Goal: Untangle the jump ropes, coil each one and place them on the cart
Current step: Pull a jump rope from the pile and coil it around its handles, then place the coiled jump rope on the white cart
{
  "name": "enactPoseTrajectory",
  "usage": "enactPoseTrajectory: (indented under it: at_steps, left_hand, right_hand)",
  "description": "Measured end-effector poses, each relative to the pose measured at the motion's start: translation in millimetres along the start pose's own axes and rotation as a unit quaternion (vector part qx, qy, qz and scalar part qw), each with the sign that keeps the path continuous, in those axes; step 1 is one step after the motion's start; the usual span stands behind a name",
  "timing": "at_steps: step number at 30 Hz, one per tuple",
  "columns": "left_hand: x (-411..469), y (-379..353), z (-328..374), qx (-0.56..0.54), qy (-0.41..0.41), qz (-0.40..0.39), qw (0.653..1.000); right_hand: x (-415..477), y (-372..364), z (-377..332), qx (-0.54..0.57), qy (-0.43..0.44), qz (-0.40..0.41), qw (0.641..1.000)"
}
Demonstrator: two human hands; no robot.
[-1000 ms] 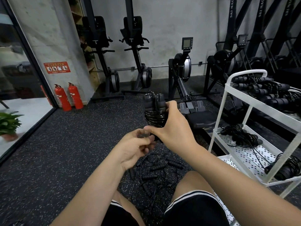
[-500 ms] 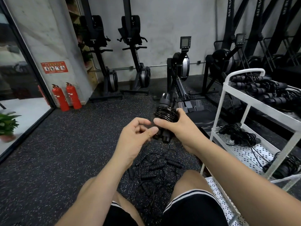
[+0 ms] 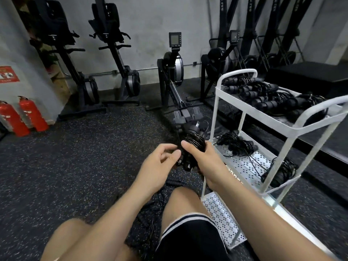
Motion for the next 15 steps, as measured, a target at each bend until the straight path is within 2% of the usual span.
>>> enactPoseTrajectory:
  at_steps: [3, 6, 15]
  left_hand:
    - [8, -52, -3, 0.066, -0.007, -0.077, 0.995]
    - [19, -102, -2, 0.11, -0.029, -0.121, 0.986]
    - [76, -225, 7, 0.115, -0.134, -0.156, 0.972]
  right_hand:
    - [12, 40, 23, -0.002, -0.013, 0.076, 0.997]
    - [28, 75, 40, 0.012, -0.026, 0.126, 0.992]
    - [77, 157, 75, 0.073, -0.081, 0.278, 0.954]
Point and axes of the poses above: each hand's wrist, its own x-axis towards the middle knuckle, its own y-axis out of the back of the hand, z = x × y, the point moved 8 cm from there along x, towards the middle knuckle, and after that the axes turned 11 degrees about z, right-handed, at the moved point
